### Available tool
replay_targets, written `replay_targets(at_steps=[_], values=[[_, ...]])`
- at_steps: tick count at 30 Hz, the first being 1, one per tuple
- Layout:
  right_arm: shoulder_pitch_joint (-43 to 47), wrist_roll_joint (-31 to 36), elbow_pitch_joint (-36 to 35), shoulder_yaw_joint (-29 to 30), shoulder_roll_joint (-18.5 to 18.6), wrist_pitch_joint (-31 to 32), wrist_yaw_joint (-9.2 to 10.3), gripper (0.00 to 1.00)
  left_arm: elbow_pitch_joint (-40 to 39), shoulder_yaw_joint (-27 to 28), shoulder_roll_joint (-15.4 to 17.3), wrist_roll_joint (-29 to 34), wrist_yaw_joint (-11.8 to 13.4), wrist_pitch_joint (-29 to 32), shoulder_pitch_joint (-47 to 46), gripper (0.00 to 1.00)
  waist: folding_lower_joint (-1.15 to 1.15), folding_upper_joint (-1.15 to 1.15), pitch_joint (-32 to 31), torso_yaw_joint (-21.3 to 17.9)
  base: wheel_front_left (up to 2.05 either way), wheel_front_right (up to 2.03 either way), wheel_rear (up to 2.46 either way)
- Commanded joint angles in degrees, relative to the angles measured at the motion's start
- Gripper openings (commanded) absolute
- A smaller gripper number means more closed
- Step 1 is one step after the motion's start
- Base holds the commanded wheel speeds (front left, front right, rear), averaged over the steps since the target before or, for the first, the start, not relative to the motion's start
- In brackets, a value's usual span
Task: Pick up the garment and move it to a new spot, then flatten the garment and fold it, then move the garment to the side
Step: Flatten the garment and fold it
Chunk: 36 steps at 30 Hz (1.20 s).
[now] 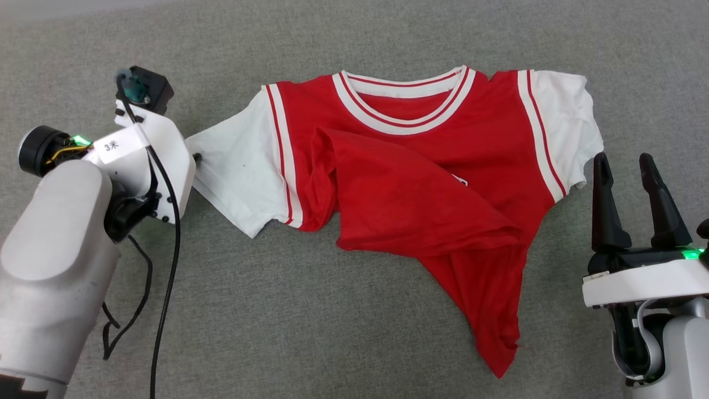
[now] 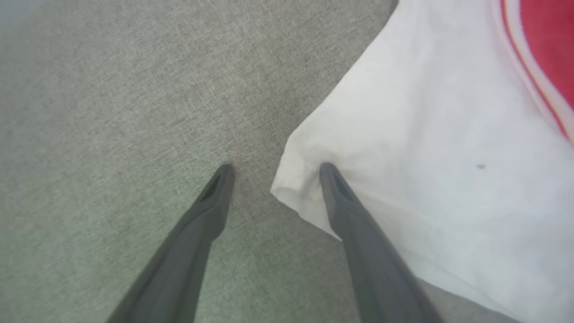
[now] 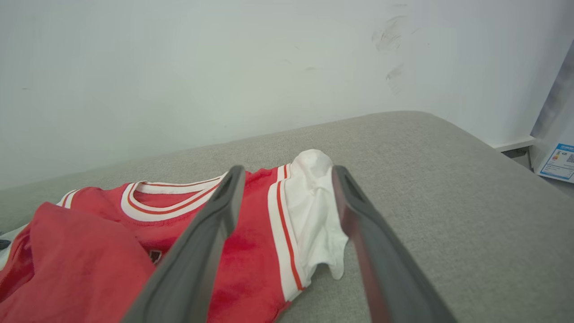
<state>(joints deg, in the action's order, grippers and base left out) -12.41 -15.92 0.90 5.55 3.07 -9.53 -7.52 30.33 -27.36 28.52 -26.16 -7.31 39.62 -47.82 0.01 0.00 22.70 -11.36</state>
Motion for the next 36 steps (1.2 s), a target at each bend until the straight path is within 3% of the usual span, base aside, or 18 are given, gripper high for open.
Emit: replay_targets(at_steps=[1,3,4,7,16,27,31,36], values=[[-0.72,-0.26,0.04,-0.10,-0.28,-0.26,0.06,1.00,1.73,-0.68,0.15,-0.10,0.17,0.15,0.40,1.00,-0.01,0.00,0.58,-0.07,0.00,0.00,0.00],[-0.90,-0.19,-0.12,-0.15,-0.29,-0.31,0.06,1.00,2.77,-1.48,0.06,-0.70,0.09,1.32,0.88,0.96,-0.01,0.00,1.09,-0.02,0.00,0.00,0.00],[-0.91,-0.19,-0.16,-0.15,-0.29,-0.32,0.06,1.00,3.42,-1.77,-0.28,-1.59,0.03,2.37,1.38,0.00,-0.01,0.00,1.23,0.03,0.00,0.00,0.00],[-1.08,0.10,-0.23,0.08,-0.29,-0.18,0.06,1.00,3.14,-2.84,-0.21,-3.69,-0.13,4.37,2.55,0.00,-0.01,0.00,1.42,0.38,0.00,0.00,0.00],[-0.56,2.01,0.50,1.43,-0.20,2.19,0.05,1.00,-2.21,2.05,2.13,-5.99,2.25,-4.99,3.36,0.00,-0.01,0.00,-1.73,2.68,0.00,0.00,0.00],[-0.11,5.78,0.53,4.79,1.48,13.37,0.06,1.00,-16.98,5.18,5.48,-7.95,6.34,-7.18,12.76,0.00,-0.01,0.00,-5.00,6.32,0.00,0.00,0.00],[-1.97,7.18,-0.17,6.68,3.29,22.38,0.05,1.00,-24.65,5.85,6.38,-8.58,8.65,-7.02,17.51,0.00,-0.01,0.00,-5.05,7.75,0.00,0.00,0.00],[-6.38,6.17,-1.02,7.28,7.87,38.39,0.05,1.00,-34.06,6.18,6.58,-8.77,11.21,-6.83,22.01,0.00,-0.01,0.00,-3.73,9.46,0.00,0.00,0.00]])
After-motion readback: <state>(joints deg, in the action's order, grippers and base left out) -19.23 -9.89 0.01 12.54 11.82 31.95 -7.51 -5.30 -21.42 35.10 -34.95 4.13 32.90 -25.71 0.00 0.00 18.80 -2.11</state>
